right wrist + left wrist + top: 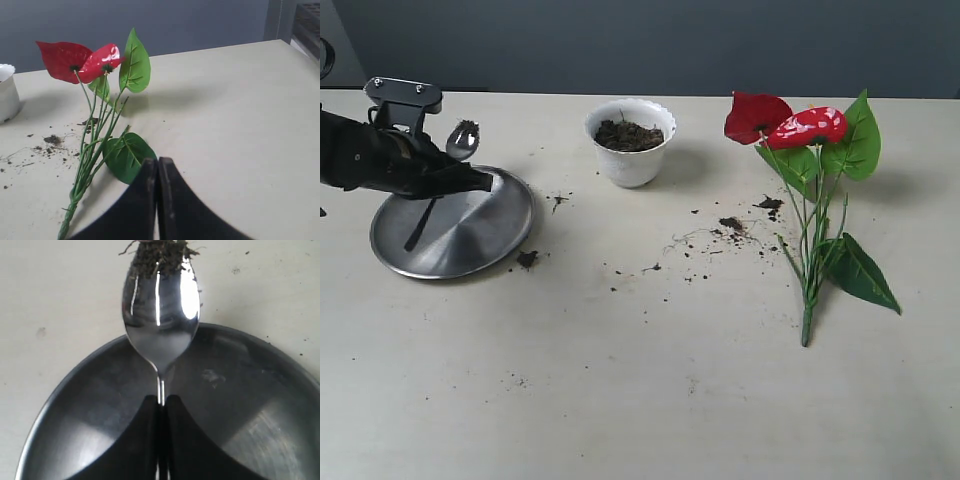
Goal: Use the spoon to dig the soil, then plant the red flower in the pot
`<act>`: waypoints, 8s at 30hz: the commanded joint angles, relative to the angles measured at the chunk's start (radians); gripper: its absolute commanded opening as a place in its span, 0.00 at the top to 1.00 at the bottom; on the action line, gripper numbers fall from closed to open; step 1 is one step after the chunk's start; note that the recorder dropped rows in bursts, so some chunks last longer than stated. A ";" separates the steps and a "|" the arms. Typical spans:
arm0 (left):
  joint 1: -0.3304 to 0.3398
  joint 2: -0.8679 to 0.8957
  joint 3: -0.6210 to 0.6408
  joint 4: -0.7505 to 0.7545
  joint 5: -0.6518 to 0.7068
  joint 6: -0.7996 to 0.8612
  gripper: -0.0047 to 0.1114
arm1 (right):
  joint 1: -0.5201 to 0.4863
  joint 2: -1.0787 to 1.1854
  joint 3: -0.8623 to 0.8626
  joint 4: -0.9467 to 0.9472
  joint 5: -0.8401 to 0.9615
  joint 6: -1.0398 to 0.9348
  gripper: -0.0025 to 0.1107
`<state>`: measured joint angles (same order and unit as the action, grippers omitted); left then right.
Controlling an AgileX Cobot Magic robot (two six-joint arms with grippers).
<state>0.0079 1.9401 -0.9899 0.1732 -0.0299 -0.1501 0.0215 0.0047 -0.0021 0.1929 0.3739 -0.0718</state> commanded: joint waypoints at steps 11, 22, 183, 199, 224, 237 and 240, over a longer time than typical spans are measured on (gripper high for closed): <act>0.000 0.042 0.007 0.020 -0.022 -0.006 0.95 | 0.003 -0.005 0.002 -0.002 -0.010 -0.003 0.98; 0.000 0.080 0.007 0.020 -0.045 -0.006 0.95 | 0.003 -0.005 0.002 -0.002 -0.010 -0.003 0.98; 0.181 -1.940 0.990 -0.112 0.262 0.029 0.95 | 0.003 -0.005 0.002 0.000 -0.009 -0.003 0.98; 0.181 -1.940 0.990 -0.112 0.262 0.029 0.95 | 0.003 -0.005 0.002 0.000 -0.009 -0.003 0.98; 0.181 -1.940 0.990 -0.110 0.262 0.029 0.95 | 0.003 0.342 -0.591 0.000 0.105 -0.003 0.98; 0.181 -1.940 0.990 -0.110 0.262 0.029 0.95 | 0.003 0.395 -0.761 0.000 0.095 -0.003 0.98; 0.181 -1.940 0.990 -0.110 0.262 0.029 0.95 | 0.003 0.395 -0.761 0.000 0.025 -0.003 0.98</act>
<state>0.1882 0.0065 -0.0038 0.0646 0.2354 -0.1146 0.0215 0.3970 -0.7575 0.1947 0.4673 -0.0715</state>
